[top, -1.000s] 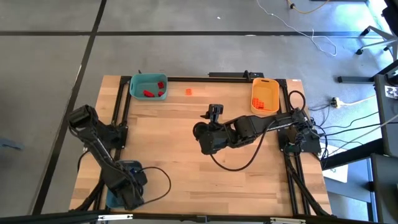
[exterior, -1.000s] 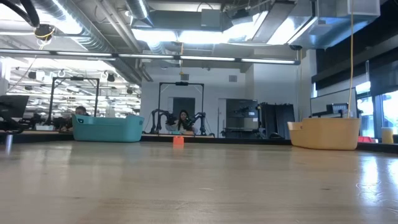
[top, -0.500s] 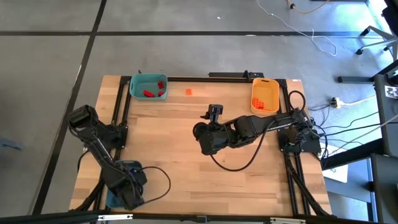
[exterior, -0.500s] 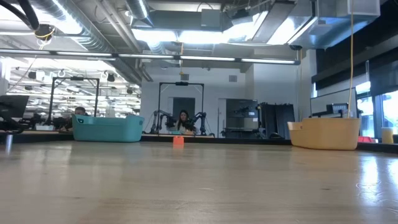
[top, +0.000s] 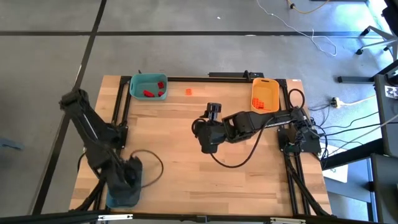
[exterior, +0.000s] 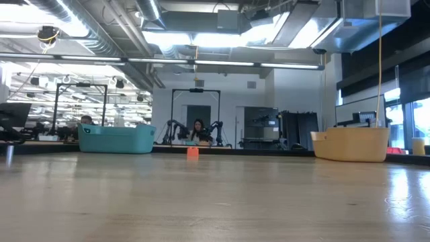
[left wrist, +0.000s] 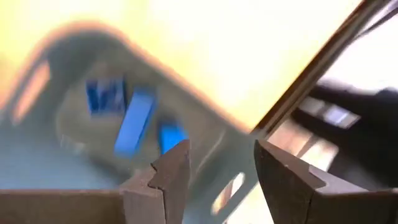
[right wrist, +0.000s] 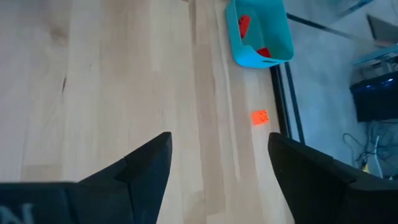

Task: Sort & place blocks by color
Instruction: Put the orange game piece into the yellow bin

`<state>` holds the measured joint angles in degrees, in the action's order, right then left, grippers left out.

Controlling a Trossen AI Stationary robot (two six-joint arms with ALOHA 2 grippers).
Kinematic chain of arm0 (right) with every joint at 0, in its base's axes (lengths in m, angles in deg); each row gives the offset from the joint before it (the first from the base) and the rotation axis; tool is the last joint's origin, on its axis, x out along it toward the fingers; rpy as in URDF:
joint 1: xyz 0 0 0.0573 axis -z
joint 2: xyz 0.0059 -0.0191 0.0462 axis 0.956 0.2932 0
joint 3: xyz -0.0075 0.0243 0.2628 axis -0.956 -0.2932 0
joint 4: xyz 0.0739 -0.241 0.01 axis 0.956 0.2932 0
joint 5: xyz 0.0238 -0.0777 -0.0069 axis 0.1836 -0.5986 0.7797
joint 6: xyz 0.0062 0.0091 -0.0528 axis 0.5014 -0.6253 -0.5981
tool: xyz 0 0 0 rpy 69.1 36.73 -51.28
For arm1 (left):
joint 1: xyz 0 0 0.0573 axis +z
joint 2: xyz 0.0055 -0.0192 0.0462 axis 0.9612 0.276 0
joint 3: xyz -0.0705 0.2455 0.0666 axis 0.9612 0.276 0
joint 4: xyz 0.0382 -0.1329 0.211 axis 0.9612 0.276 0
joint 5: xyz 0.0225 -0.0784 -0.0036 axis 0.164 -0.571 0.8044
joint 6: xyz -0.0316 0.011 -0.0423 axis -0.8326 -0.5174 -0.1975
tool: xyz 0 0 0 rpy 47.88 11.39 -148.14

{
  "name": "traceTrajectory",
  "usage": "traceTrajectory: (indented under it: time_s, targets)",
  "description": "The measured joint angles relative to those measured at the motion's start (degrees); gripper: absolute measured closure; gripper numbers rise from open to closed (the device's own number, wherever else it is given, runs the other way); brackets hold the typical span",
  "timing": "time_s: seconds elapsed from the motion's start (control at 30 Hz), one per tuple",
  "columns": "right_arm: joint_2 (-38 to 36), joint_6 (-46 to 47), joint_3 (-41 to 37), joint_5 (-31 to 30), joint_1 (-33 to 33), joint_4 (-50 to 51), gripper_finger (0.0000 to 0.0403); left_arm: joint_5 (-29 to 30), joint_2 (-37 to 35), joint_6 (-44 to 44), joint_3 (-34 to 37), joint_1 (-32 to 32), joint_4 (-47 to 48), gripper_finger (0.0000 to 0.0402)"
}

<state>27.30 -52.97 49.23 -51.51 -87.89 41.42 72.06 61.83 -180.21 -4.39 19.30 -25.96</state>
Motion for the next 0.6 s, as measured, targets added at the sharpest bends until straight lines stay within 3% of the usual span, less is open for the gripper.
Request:
traceTrajectory:
  time_s: [0.13,0.33,0.47,0.6]
  targets:
    - [0.00,3.66,0.00,0.87,2.58,-0.41,0.0135,15.93,-6.67,0.40,-0.04,0.47,0.42,0.0233]
    - [0.04,12.20,0.00,12.70,9.48,-2.15,0.0135,36.63,-15.30,2.40,-0.04,2.93,4.70,0.0233]
    - [0.04,13.62,0.00,13.39,13.94,-5.44,0.0135,42.67,-19.98,11.06,-0.04,7.43,5.31,0.0233]
    - [0.33,14.06,0.00,19.09,18.93,-10.02,0.0135,42.58,-24.14,20.48,-0.04,13.76,5.67,0.0233]
